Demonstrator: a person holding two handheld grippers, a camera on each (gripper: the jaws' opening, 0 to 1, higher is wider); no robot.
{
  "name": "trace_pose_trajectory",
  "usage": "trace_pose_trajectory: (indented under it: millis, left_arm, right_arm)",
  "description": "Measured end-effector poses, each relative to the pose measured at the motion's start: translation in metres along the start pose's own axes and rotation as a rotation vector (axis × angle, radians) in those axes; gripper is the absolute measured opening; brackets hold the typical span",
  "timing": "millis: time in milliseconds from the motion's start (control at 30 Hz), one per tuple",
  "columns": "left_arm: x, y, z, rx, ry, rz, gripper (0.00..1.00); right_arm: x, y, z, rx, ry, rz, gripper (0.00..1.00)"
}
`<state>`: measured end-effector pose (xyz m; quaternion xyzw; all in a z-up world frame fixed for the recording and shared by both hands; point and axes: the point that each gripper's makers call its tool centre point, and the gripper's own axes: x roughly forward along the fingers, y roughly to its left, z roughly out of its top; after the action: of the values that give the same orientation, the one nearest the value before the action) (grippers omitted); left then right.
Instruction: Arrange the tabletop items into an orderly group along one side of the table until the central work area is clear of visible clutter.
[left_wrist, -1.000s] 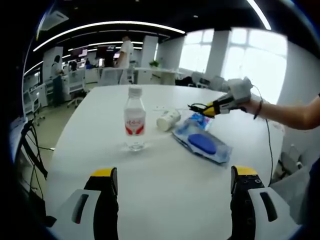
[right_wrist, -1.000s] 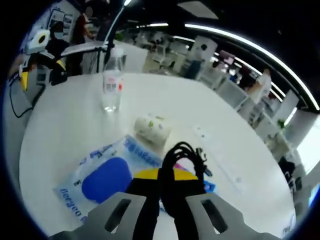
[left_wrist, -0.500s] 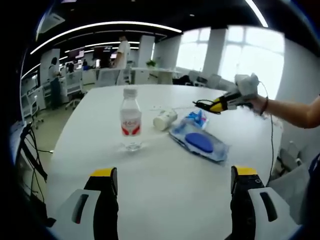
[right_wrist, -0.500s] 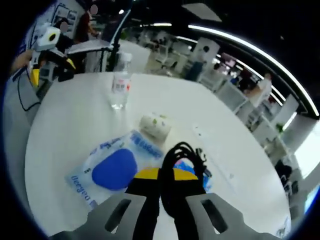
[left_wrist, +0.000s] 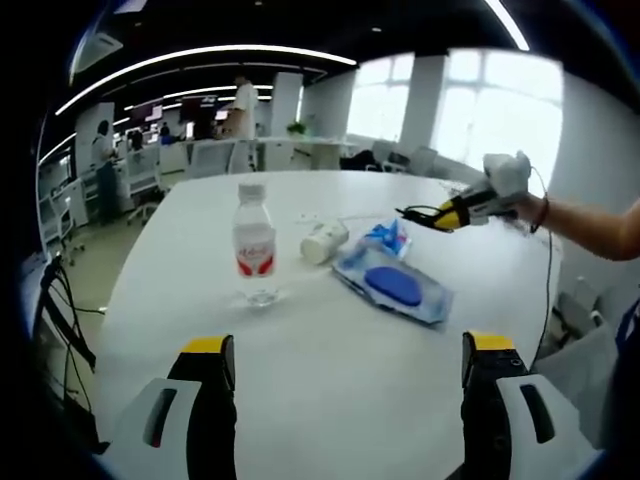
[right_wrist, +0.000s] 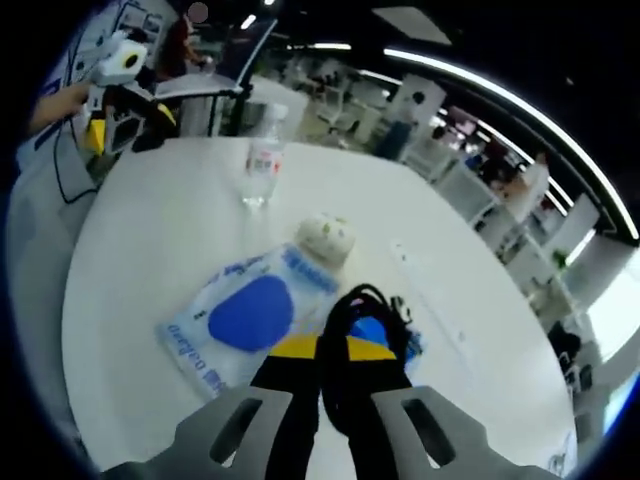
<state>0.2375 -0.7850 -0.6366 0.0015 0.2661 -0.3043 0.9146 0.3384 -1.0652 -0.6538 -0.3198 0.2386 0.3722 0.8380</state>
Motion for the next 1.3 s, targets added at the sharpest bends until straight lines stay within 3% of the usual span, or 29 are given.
trace_pose_trajectory:
  millis: [700,1300]
  left_arm:
    - [-0.003,-0.009,0.002,0.020,-0.002,-0.005,0.92]
    - [-0.006,-0.013,0.004,0.007,-0.015,-0.017,0.92]
  right_arm:
    - [-0.029,0.034,-0.031,0.017,0.041,0.033,0.03]
    - [-0.036,0.058,-0.059,0.017,0.096,0.058,0.03]
